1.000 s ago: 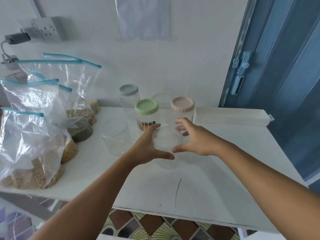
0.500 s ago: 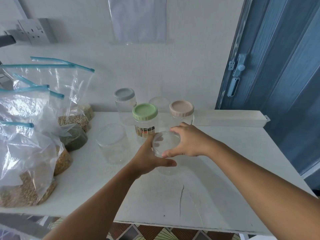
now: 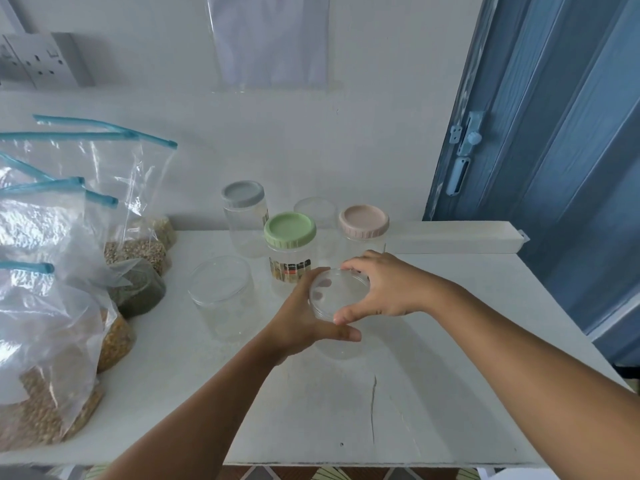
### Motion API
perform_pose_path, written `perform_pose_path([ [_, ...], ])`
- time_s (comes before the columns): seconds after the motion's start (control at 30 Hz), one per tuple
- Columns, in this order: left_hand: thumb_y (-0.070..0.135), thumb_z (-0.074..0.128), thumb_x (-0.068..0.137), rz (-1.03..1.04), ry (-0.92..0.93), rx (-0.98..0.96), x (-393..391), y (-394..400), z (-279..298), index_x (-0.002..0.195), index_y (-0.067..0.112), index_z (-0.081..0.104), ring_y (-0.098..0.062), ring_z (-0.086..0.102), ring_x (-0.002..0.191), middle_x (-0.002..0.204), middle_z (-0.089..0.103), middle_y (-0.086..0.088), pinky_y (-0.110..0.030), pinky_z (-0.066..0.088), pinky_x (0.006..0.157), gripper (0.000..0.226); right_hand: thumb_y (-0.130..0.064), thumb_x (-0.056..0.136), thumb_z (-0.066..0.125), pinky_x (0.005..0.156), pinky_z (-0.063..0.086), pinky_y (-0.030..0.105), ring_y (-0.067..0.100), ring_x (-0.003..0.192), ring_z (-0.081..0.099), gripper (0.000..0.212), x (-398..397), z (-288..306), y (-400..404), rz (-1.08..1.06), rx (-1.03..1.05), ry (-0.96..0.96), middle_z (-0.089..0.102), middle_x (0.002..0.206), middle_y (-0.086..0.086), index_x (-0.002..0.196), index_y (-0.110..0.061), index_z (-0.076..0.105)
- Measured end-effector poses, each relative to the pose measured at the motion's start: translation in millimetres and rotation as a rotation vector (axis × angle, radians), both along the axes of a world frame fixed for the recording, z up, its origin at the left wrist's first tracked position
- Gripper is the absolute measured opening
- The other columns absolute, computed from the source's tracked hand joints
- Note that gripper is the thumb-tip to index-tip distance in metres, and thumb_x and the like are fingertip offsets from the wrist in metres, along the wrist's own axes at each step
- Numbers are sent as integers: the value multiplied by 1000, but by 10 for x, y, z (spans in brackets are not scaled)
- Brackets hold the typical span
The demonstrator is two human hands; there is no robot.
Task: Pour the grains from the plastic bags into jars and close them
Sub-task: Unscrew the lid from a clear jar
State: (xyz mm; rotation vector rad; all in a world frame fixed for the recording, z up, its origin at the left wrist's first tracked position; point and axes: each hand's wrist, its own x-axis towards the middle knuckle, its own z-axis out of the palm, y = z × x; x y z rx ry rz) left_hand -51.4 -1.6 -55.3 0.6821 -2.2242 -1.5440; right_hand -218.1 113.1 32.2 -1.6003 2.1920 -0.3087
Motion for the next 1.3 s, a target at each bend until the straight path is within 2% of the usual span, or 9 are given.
perform_pose_path([
  [0.07,28,104,55,-6,14,-9,-5,-14,5,130,53,43,4,48,127,137,50,18,-22,44,101,99,-75,65,82,112,38,34,11,140,36,113,10,10,-1,-9,7,-6,41,148,-12,158,-31,36],
  [0.23,35,103,57,4,30,-45,-16,-25,-77,140,45,44,6,49,129,138,54,19,-31,45,109,103,-89,58,73,107,45,42,14,135,38,117,134,-17,-49,-48,-9,100,44,144,-10,153,-30,41],
  [0.6,40,101,55,22,-6,-105,-23,-32,-84,143,40,46,6,51,126,135,56,24,-28,44,106,104,-77,62,81,100,45,36,11,121,40,106,104,-58,-136,-3,-21,108,44,129,-11,147,-27,46],
  [0.8,51,97,48,38,-17,-110,-39,16,-70,141,40,45,6,50,124,133,55,24,-30,46,105,107,-73,64,83,104,44,38,10,122,38,103,36,-63,-128,51,-15,67,42,128,-13,148,-29,44],
  [1.0,48,98,52,47,-10,-105,-28,40,-79,143,41,43,7,49,126,135,54,23,-32,46,108,107,-87,63,72,107,44,42,16,134,39,111,40,65,-114,68,96,132,43,140,-8,153,-31,40],
  [1.03,46,100,53,47,-4,-102,-28,41,-84,144,41,43,8,49,125,135,54,23,-31,46,108,107,-91,63,67,106,45,43,17,133,41,110,75,91,-114,51,116,167,45,139,-6,151,-29,43],
  [1.1,45,102,53,46,-1,-107,-30,39,-94,143,43,43,8,50,126,135,55,23,-30,47,108,108,-97,60,61,95,49,42,19,118,49,103,169,116,-128,6,117,243,52,124,-4,132,-23,56],
  [1.2,54,100,49,58,-18,-131,-30,22,-110,144,42,45,1,51,130,135,57,23,-37,47,110,111,-91,59,68,81,52,39,20,97,55,87,255,89,-182,-14,78,292,54,102,-4,105,-18,61],
  [1.3,55,98,47,69,-31,-134,-40,17,-122,143,40,47,-2,51,129,135,57,23,-41,47,110,109,-85,60,74,86,53,40,20,100,55,85,220,59,-210,4,45,252,55,106,-4,110,-17,61],
])
